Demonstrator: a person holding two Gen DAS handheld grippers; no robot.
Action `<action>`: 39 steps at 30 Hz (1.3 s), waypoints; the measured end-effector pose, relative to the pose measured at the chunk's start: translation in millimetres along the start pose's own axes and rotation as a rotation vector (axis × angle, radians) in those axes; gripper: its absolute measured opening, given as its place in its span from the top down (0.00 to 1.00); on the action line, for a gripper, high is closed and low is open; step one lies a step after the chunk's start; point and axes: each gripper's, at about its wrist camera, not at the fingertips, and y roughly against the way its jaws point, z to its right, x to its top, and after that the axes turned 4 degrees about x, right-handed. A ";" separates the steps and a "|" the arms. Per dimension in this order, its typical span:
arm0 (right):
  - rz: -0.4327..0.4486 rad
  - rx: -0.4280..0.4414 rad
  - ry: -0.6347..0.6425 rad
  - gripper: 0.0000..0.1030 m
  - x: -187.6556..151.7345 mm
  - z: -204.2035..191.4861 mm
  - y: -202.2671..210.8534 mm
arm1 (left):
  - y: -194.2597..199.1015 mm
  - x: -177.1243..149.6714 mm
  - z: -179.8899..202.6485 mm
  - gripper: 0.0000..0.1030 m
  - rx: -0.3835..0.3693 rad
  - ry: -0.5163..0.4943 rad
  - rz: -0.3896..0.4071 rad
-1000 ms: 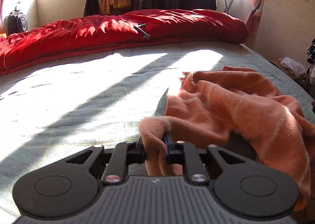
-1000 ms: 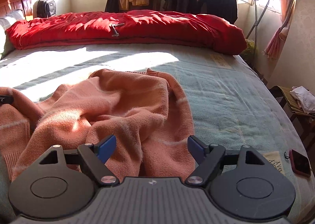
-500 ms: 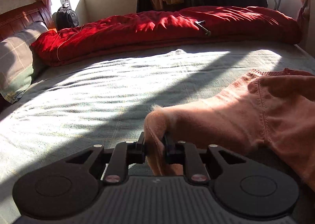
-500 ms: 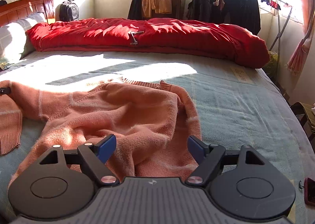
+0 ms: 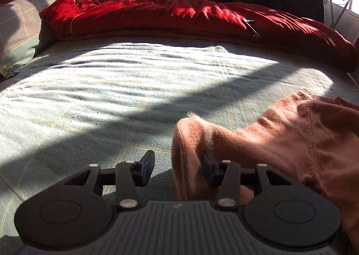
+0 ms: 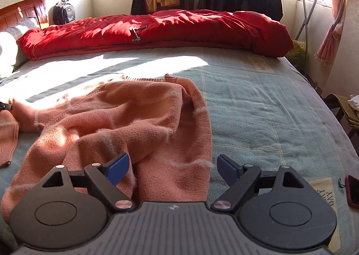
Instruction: Fold clothes
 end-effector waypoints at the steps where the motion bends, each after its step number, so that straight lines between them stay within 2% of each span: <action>1: -0.002 0.001 -0.002 0.12 -0.3 -1.4 -0.8 | 2.4 -3.9 -4.7 0.50 -0.017 0.029 -0.005; 5: 0.003 0.010 0.007 0.12 4.9 -10.2 -3.1 | 12.5 -20.3 -21.4 0.48 -0.083 0.138 -0.021; 12: 0.032 0.034 0.044 0.11 22.2 -29.7 -5.3 | 32.7 -52.5 -18.8 0.43 -0.137 0.181 -0.015; 17: 0.073 0.121 0.105 0.02 38.3 -54.6 -1.0 | 45.9 -54.7 -16.1 0.42 -0.185 0.187 0.027; 19: 0.078 0.169 0.126 0.00 41.8 -66.0 -2.4 | 50.9 -52.3 -17.5 0.35 -0.216 0.186 0.051; 21: 0.068 0.219 0.137 0.00 44.3 -77.8 -7.2 | 52.6 -54.0 -15.0 0.31 -0.209 0.158 0.055; 24: 0.037 0.256 0.154 0.00 44.0 -95.4 -15.9 | 45.9 -63.5 -11.5 0.31 -0.185 0.136 0.020; 28: 0.008 0.279 0.191 0.00 39.9 -114.5 -21.4 | 22.9 -83.7 -12.3 0.31 -0.231 0.185 -0.062; 31: -0.004 0.280 0.196 0.00 38.7 -121.4 -24.0 | 23.9 -83.9 -12.5 0.35 -0.216 0.176 -0.048; 32: -0.007 0.280 0.195 0.00 38.0 -123.0 -23.9 | 25.4 -83.1 -12.5 0.45 -0.211 0.170 -0.039; 33: -0.009 0.280 0.195 0.00 37.2 -124.7 -23.6 | 26.9 -82.2 -12.5 0.74 -0.206 0.164 -0.031; 34: -0.011 0.277 0.196 0.00 36.6 -125.9 -23.4 | 28.3 -81.4 -12.5 0.82 -0.201 0.158 -0.022; 36: -0.013 0.270 0.198 0.00 35.9 -128.3 -23.1 | 31.3 -79.7 -12.5 0.91 -0.191 0.146 -0.006; 39: -0.008 0.256 0.200 0.00 36.0 -131.1 -21.8 | 35.8 -77.2 -12.5 0.93 -0.176 0.128 0.019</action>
